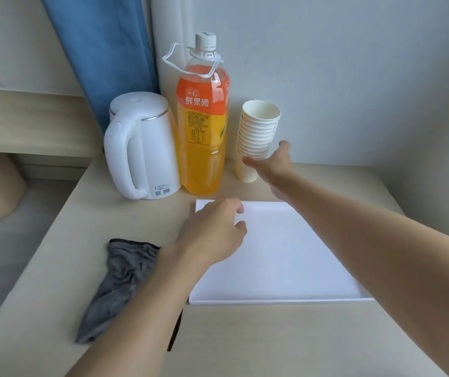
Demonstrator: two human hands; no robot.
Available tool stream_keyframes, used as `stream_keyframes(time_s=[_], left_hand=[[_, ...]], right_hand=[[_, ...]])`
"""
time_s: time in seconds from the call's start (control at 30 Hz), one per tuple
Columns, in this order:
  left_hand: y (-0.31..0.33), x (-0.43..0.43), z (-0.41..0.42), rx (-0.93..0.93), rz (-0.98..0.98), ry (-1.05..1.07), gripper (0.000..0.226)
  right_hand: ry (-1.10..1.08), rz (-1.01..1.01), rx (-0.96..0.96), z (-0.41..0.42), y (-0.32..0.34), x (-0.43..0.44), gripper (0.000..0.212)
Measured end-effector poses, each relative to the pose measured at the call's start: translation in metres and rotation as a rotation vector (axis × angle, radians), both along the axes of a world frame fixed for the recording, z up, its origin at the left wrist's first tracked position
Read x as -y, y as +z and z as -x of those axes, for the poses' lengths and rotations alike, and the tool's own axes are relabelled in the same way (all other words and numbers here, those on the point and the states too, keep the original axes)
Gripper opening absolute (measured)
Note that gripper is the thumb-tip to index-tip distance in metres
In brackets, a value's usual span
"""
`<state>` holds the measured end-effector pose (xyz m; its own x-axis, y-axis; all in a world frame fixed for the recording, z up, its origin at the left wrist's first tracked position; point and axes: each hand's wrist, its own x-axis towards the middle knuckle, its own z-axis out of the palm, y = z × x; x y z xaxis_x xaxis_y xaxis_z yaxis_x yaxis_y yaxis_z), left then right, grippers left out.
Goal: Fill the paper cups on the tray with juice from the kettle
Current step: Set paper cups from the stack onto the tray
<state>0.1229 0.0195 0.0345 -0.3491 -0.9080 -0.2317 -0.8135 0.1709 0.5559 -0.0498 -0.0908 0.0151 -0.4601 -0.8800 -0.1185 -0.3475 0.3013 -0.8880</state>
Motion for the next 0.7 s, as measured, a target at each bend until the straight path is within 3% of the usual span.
stream_keyframes(time_s=[0.1,0.27,0.53,0.63,0.7], left_hand=[[0.001,0.008,-0.006,-0.054,0.050,0.057,0.031],[0.000,0.017,-0.009,-0.097,0.074,0.096,0.027],[0.003,0.017,-0.005,-0.198,0.090,0.119,0.025],[0.002,0.017,-0.002,-0.258,0.130,0.120,0.036],[0.003,0.013,0.000,-0.361,0.153,0.087,0.060]], right_hand=[[-0.036,0.041,0.039,-0.004,-0.009,0.018,0.108],[-0.037,0.117,0.069,-0.001,-0.020,0.030,0.069],[-0.101,0.240,0.104,-0.006,0.000,-0.005,0.060],[-0.045,0.289,0.164,-0.009,0.023,-0.046,0.059],[0.057,0.294,0.219,-0.015,0.037,-0.080,0.052]])
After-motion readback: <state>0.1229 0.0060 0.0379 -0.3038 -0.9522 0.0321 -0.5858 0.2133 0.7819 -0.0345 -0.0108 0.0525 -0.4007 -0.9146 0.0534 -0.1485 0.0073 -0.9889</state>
